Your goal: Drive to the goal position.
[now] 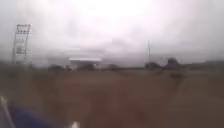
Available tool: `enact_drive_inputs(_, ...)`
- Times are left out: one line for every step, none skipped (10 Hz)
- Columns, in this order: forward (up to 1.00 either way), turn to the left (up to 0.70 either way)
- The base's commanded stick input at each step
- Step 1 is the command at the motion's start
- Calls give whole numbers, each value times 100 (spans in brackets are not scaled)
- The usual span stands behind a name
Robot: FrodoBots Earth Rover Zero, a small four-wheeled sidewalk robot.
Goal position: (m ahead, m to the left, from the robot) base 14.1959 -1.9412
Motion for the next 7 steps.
enact_drive_inputs(70,0)
enact_drive_inputs(70,0)
enact_drive_inputs(70,0)
enact_drive_inputs(70,20)
enact_drive_inputs(70,35)
enact_drive_inputs(70,35)
enact_drive_inputs(70,33)
